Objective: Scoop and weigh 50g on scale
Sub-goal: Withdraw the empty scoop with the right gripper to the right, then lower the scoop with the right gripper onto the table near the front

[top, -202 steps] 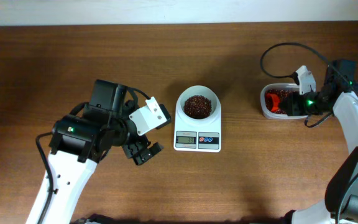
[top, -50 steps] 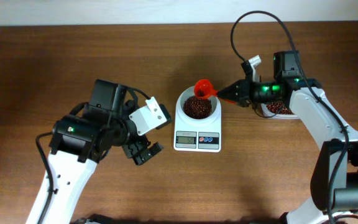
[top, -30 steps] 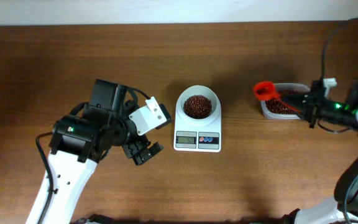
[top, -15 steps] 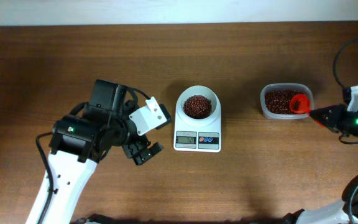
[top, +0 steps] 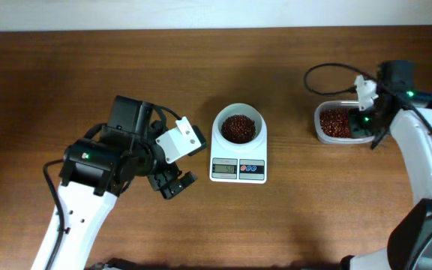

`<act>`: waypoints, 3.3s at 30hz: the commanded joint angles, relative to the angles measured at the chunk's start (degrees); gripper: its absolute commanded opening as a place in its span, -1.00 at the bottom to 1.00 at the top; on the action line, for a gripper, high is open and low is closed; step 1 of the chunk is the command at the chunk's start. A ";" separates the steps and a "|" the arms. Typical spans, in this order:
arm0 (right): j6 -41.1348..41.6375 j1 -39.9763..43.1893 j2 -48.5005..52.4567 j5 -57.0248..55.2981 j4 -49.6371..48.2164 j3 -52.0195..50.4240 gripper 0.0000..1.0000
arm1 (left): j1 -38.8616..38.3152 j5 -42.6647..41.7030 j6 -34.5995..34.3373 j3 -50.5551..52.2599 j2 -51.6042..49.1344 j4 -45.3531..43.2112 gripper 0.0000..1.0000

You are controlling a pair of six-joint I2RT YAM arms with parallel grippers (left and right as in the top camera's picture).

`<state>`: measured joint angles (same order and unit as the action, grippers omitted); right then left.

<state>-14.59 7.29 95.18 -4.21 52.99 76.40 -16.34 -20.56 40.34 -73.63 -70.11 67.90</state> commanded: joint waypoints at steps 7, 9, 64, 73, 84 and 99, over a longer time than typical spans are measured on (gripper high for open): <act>8.22 -6.40 -3.43 -4.50 20.31 16.65 -0.92 | -0.17 -0.81 0.94 -0.35 -0.07 -0.09 0.98; 8.24 -3.56 -9.64 10.08 25.33 19.71 -0.92 | -0.17 -0.81 0.94 -0.35 -0.07 -0.11 0.98; 38.07 2.58 -56.61 44.04 -5.97 -52.41 -0.92 | -0.17 -0.81 0.94 -0.35 -0.07 -0.11 0.98; 55.63 2.58 -55.84 26.58 -11.30 -53.92 -0.92 | -0.17 -0.81 0.94 -0.35 -0.07 -0.11 0.98; 55.95 2.54 -55.43 22.69 -16.57 -58.53 -0.12 | -0.17 -0.81 0.94 -0.35 -0.07 -0.11 0.98; 55.98 2.54 -45.31 -1.18 -23.87 -55.49 0.98 | -0.17 -0.81 0.94 -0.35 -0.07 -0.11 0.98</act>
<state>41.60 9.67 49.89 -4.10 29.50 18.26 -16.34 -20.56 40.34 -73.69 -70.19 67.88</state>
